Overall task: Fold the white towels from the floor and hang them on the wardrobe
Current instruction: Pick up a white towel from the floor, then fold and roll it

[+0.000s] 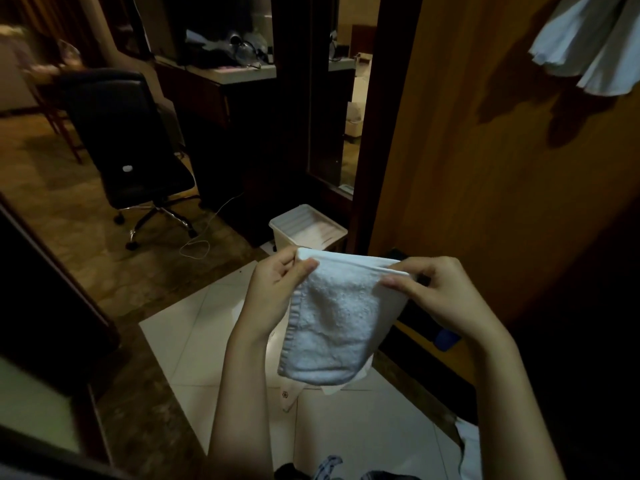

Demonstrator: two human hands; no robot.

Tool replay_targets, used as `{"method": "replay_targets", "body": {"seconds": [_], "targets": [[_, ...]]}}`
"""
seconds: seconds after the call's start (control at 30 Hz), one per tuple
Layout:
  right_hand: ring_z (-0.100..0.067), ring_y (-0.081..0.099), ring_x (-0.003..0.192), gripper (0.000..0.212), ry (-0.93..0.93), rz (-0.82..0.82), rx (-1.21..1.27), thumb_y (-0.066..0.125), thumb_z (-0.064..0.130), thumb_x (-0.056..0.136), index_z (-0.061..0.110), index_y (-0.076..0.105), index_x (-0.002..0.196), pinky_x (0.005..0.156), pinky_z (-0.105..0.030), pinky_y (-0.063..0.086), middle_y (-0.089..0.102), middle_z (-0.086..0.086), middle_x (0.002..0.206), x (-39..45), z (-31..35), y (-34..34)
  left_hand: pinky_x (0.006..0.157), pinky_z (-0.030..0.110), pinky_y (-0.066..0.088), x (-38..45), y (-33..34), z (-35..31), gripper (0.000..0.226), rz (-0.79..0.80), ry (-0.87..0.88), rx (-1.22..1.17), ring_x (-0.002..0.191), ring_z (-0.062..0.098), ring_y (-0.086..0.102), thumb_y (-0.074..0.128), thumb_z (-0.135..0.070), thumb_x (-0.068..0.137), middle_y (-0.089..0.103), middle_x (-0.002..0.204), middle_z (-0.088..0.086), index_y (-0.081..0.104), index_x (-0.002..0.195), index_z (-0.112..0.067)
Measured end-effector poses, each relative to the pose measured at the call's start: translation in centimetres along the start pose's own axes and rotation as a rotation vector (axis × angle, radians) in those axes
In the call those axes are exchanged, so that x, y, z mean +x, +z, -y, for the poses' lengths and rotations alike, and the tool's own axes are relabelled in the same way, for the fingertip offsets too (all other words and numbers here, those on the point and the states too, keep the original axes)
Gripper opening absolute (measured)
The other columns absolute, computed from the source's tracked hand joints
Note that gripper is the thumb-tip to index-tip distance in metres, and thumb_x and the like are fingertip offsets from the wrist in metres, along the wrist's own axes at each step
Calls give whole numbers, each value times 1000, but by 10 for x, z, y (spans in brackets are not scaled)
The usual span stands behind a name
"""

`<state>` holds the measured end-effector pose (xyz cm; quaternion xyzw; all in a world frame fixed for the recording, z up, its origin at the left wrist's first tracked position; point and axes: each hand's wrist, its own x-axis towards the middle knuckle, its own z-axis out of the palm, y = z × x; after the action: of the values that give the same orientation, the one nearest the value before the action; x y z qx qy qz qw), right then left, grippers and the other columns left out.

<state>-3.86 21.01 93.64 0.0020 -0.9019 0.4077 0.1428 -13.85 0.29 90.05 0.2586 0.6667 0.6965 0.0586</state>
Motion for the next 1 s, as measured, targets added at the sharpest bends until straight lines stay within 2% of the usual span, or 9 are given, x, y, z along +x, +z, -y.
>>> {"method": "replay_targets", "body": {"seconds": [0.2,0.27,0.37,0.47,0.53,0.67,0.8,0.93,1.0], "targets": [[8,60,99,20,-42,-22,-39,60,24,92,36,69,105,81,-15,49,66,25,100,3,-1,3,50,14,44,2,-10,3,11,30,-71,70,55,7,58,56,-4,92,65,78,11,66,97,-8],[8,58,102,25,-80,-68,-67,59,21,93,37,65,112,85,-16,49,63,27,105,3,-1,7,53,17,51,2,-6,3,11,4,-119,-12,64,11,65,55,-3,92,66,84,12,65,95,-7],[-1,65,81,45,-130,-73,-130,56,24,94,37,46,136,71,-21,54,67,16,99,5,-1,16,66,17,56,4,1,3,12,-127,-182,-231,80,13,70,53,0,92,67,89,10,63,93,-6],[5,53,58,54,-222,-40,-316,56,22,95,27,37,145,56,-11,41,69,4,89,7,-2,31,69,15,54,6,2,6,12,-243,-148,-257,79,7,68,52,-1,93,65,90,10,62,91,-8],[0,53,60,50,-256,-77,-418,56,21,95,20,43,143,54,-13,36,70,-2,86,6,-4,38,69,13,52,5,2,9,14,-291,-110,-181,74,3,66,53,-1,93,62,89,11,62,88,-10],[-12,67,75,26,-258,-134,-405,49,32,97,20,63,115,64,-30,53,71,2,90,5,-15,39,69,18,51,6,5,13,5,-334,-89,-105,72,6,63,55,-3,92,59,86,16,60,91,-2],[1,60,80,12,-165,-180,-152,53,22,97,21,65,99,67,-13,45,66,11,89,4,-16,42,70,20,52,6,7,12,8,-315,-80,-85,75,9,64,55,-4,93,63,85,12,61,88,-4],[-5,63,80,13,3,-272,226,54,20,96,20,67,93,66,-24,51,66,6,86,2,-12,49,66,14,52,6,10,8,6,-262,-65,-113,73,3,65,52,-1,94,62,83,10,58,91,-2],[-7,64,80,12,11,-305,242,55,20,96,18,67,92,66,-27,52,67,4,86,2,-12,49,66,14,53,5,11,7,6,-263,-72,-127,73,5,66,52,-2,94,62,85,11,57,91,-2]]}}
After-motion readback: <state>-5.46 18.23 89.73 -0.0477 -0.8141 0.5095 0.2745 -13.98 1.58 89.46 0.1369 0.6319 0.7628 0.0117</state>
